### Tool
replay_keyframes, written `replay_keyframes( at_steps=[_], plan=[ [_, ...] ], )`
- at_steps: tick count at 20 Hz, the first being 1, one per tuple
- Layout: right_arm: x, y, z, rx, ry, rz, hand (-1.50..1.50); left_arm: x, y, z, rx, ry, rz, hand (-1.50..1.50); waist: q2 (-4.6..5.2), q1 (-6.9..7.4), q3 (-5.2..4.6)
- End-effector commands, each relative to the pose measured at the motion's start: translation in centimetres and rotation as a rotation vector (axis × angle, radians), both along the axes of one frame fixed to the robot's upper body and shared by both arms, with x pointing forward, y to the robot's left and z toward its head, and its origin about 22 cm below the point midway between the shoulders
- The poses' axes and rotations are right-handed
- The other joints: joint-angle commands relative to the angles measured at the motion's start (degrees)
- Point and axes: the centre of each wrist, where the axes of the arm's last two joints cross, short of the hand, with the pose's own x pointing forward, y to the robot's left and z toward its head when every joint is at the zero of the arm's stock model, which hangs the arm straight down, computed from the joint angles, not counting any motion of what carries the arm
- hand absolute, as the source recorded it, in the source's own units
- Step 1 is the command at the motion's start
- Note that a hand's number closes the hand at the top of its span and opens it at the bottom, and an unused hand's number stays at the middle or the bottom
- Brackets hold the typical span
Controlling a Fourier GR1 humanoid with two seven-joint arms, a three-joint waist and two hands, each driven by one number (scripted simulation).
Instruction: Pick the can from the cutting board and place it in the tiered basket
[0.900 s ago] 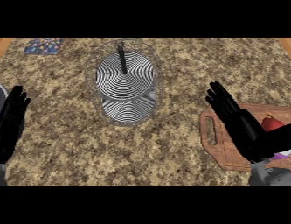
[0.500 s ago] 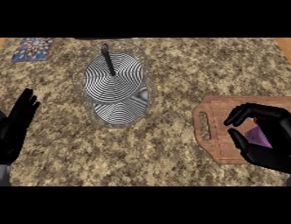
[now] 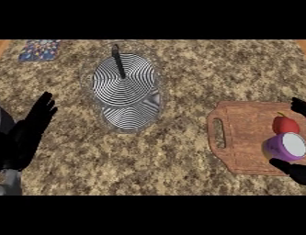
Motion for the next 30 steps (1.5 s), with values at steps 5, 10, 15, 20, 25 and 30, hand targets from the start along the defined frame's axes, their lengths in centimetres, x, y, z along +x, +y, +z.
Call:
replay_keyframes(
  at_steps=[5,10,15,20,25,30],
  plan=[
    [-1.5,-3.8,8.1,-0.629,0.037,-0.037,-1.50,0.2,-0.6,0.2,-0.001,0.020,0.008,0.00,-0.17,-0.81,-0.25],
    [-2.3,-2.6,10.7,-0.947,0.310,0.149,-1.50,-0.4,-0.7,-0.3,-0.003,0.023,0.004,0.00,-0.13,-0.38,-0.38],
    [-3.5,-0.2,11.1,-0.965,0.399,0.168,-1.50,0.2,-1.1,0.9,-0.008,0.005,-0.008,0.00,0.05,0.61,-0.07],
    [-4.1,4.1,9.8,-0.929,0.390,0.071,-1.50,0.1,0.2,0.5,0.007,0.011,-0.023,0.00,0.22,1.62,-0.06],
    [-2.9,2.8,4.4,-0.963,0.471,0.030,-1.50,0.8,-1.4,0.6,-0.024,-0.001,-0.021,0.00,0.20,1.30,0.00],
    [-1.5,1.9,1.3,-0.973,0.485,-0.020,-1.50,2.2,-2.0,0.6,-0.016,0.002,-0.027,0.00,0.27,1.14,0.00]
  ],
)
